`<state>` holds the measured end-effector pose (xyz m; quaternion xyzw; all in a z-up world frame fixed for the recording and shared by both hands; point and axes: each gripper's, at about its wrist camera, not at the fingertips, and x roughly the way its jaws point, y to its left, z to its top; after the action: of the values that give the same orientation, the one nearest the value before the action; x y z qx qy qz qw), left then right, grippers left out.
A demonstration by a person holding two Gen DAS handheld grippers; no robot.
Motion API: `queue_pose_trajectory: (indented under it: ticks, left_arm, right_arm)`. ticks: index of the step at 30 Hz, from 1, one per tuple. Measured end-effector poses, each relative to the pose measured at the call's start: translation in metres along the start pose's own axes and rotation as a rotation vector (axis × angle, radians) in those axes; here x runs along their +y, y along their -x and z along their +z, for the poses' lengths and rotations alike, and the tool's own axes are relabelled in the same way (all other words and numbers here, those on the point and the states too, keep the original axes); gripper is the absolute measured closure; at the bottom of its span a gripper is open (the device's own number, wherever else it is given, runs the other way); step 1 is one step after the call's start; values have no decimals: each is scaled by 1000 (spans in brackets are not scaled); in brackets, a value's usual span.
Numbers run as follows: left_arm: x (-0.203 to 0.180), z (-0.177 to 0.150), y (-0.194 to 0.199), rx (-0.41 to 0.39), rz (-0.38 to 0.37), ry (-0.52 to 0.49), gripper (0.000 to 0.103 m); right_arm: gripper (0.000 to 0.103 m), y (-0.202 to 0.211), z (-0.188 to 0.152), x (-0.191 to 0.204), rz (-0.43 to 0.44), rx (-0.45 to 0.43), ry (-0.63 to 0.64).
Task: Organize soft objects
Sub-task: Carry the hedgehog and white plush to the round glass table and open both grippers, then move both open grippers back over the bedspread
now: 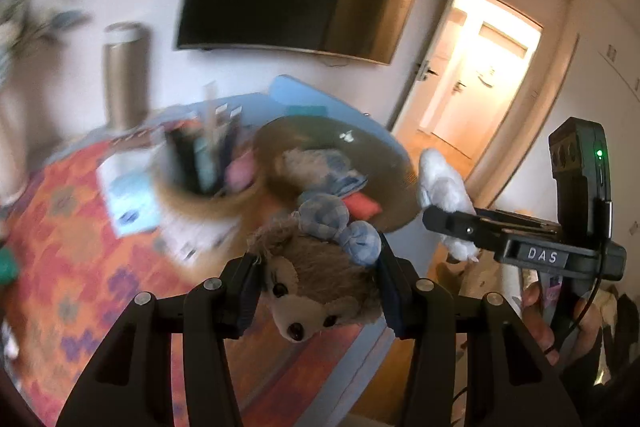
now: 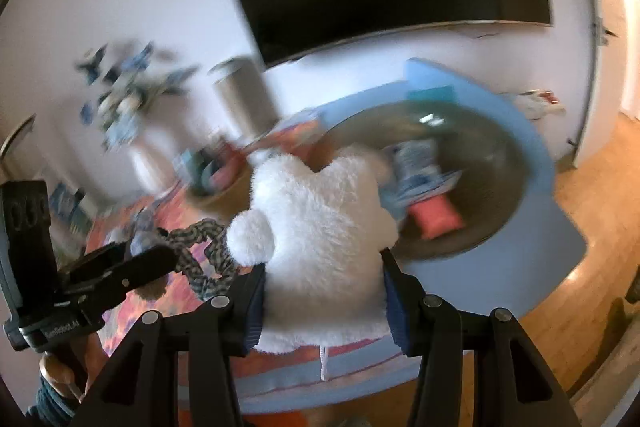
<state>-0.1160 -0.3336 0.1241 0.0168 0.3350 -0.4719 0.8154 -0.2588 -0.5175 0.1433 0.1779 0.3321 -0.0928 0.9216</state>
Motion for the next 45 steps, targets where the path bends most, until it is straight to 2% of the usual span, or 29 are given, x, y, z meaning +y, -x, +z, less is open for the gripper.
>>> queue_pose_trajectory:
  ticks: [4,6,12,13,14,15,18,22,26,30,34,38,40,42,45]
  left_arm:
    - [-22,36,-32,-23,-45,12,56]
    - [-32,51,-47,-31,-37,3,56]
    - [-47,74,-95,-24,-2,-31,55]
    - [-47,75,-102,-23,2,-32,54]
    - [-44,74,-108,-20,14,-37,53]
    - [-44,74,-113,-16,16,-38,47]
    - [-41,70,-127,7,20,-12,18]
    - [-46,55,-120,6,-11,-23,18]
    - [-54,46,-103,6,9,-61,18]
    - [-43,35,-66,-11,36,-45,18]
    - [-17,22,-17,-51,110,-5,18]
    - [21,2,43,-91,260,45,18]
    - [44,-12,72,-104,363,75,18]
    - [66,-23,94,-114,434,110,18]
    - [106,-44,127,-130,522,198,18]
  right_arm:
    - [54,4,30,-30,-38,-58,-53]
    - [54,-1,49,-42,-66,-77,-76]
    - [52,-40,88,-75,-126,-43,-162]
    - [50,-48,92,-80,-132,-34,-179]
    - [41,-53,96,-84,-136,-29,-188]
    - [38,-61,99,-91,-147,-18,-197]
    - [38,-67,100,-100,-155,-7,-202]
    - [38,-62,90,-113,-164,2,-232]
    - [38,-48,78,-111,-151,-10,-246]
    - [38,-24,66,-76,-106,-50,-180]
    - [38,-5,55,-20,-28,-79,-69]
    - [37,5,45,52,79,-91,71]
    - [32,4,38,94,154,-82,152]
    - [17,-2,28,135,214,-65,232]
    - [17,-24,10,188,248,-28,325]
